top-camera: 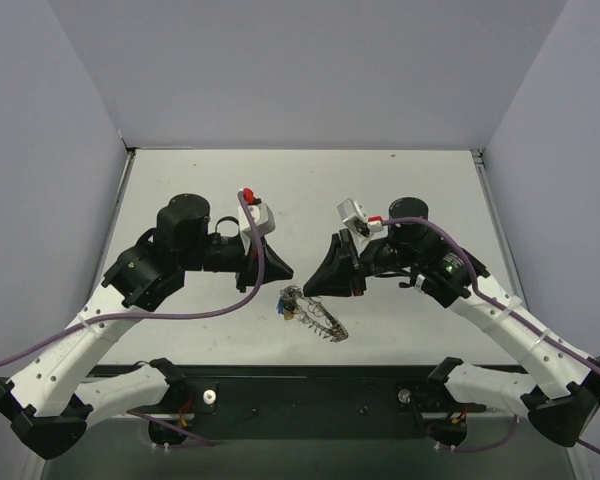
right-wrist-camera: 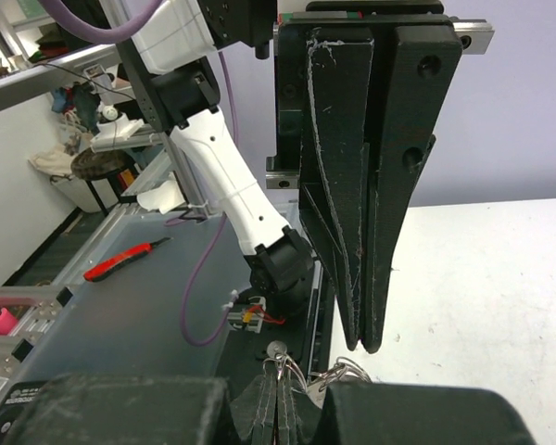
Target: Put the keys on the keyring
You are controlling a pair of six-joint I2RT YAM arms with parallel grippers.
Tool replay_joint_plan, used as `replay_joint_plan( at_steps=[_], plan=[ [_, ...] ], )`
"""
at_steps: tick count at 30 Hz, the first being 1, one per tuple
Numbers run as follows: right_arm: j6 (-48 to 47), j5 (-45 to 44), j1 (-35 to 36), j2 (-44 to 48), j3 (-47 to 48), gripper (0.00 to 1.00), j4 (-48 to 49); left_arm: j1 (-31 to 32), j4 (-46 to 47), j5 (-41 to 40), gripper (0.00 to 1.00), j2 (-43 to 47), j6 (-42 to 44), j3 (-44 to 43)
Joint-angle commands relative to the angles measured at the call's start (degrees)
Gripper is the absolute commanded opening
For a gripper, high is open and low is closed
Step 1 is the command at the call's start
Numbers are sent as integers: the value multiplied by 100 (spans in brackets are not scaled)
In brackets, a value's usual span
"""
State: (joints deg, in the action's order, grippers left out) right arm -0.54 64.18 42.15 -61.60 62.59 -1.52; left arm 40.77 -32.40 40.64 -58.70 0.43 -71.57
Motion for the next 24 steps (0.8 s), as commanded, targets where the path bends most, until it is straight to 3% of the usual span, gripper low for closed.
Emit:
replay_joint_plan(
  at_steps=[1, 3, 4, 5, 8, 9, 18, 24],
  plan=[
    [-342, 33, 48, 184, 272, 0, 161, 1, -231, -83, 0, 25, 1, -287],
    [-394, 138, 39, 193, 271, 0, 169, -8, -310, -57, 0, 69, 28, -305],
    [-421, 217, 39, 201, 272, 0, 169, -17, -345, -4, 5, 78, 45, -357],
    [-447, 391, 13, 201, 272, 0, 169, -26, -441, 83, 21, 104, 97, -384],
    [-483, 953, -84, 175, 342, 0, 169, -52, -644, 584, 40, 139, 448, -454],
    [-483, 1017, -102, 175, 368, 0, 169, -61, -697, 724, 42, 157, 493, -463],
    [-342, 1957, -137, 26, 623, 0, -41, -114, -1119, 2113, 44, 69, 1196, -507],
    [-333, 1896, -146, 70, 606, 0, -68, -61, -768, 2238, 44, -54, 951, -489]
  ],
)
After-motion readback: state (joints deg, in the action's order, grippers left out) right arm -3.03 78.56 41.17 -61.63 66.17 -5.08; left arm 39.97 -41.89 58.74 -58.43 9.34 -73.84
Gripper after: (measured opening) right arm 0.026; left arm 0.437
